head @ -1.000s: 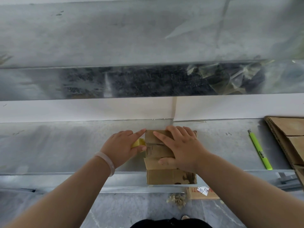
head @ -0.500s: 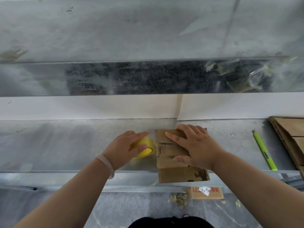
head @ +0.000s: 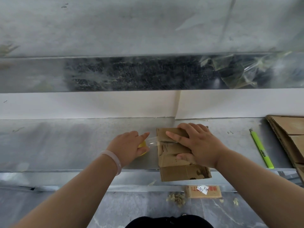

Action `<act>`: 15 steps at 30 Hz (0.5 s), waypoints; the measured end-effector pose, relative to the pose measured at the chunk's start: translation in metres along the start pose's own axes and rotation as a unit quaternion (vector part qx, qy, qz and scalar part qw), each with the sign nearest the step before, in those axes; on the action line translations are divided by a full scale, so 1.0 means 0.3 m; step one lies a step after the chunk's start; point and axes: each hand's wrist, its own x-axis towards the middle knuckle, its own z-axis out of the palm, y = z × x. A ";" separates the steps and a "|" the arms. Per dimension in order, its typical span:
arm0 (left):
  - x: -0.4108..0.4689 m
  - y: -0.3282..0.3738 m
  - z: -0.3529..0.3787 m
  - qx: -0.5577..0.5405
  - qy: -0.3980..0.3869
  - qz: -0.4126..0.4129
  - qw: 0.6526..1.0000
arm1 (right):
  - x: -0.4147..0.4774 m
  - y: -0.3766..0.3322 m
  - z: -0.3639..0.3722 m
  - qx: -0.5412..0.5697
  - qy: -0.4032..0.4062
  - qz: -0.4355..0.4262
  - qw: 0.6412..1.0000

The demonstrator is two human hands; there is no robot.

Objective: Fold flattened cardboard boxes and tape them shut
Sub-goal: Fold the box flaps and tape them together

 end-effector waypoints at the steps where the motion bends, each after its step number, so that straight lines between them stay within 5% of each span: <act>1: 0.004 0.007 0.000 0.010 0.002 0.001 1.000 | 0.000 0.002 0.000 -0.002 0.002 -0.004 1.000; 12: 0.013 0.066 0.019 0.092 0.040 0.039 0.994 | 0.011 0.014 0.001 -0.015 -0.050 -0.017 0.998; 15: 0.011 0.029 0.021 0.039 0.044 0.048 0.997 | 0.002 0.030 0.001 -0.023 -0.046 -0.022 0.998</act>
